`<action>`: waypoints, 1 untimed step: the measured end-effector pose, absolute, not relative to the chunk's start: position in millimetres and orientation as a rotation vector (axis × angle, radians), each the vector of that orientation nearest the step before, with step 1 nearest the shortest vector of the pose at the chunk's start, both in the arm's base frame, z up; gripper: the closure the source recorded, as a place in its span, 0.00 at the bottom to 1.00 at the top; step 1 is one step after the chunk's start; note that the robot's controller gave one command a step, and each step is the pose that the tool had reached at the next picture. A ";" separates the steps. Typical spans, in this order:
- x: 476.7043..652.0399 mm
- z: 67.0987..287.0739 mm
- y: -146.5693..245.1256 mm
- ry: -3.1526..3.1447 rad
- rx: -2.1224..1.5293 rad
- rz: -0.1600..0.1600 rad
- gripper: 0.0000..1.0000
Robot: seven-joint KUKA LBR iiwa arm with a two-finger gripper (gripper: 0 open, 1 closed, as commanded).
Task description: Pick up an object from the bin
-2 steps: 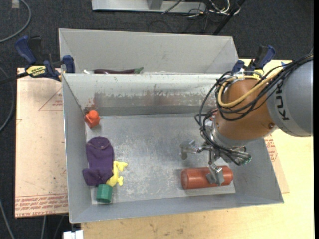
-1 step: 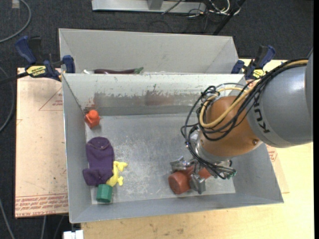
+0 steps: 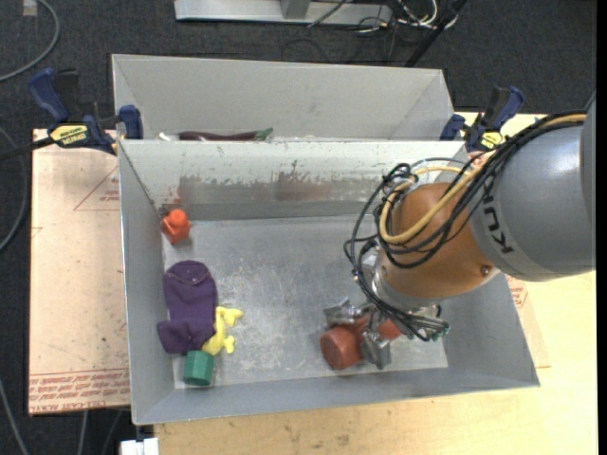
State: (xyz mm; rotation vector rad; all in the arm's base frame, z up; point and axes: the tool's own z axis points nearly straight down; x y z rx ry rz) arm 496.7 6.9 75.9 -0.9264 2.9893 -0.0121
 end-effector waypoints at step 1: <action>496.8 77.6 6.8 2.989 -0.926 -0.012 1.00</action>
Offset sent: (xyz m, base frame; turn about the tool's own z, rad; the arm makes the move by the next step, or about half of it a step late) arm -0.0001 -0.0001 0.0279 0.0000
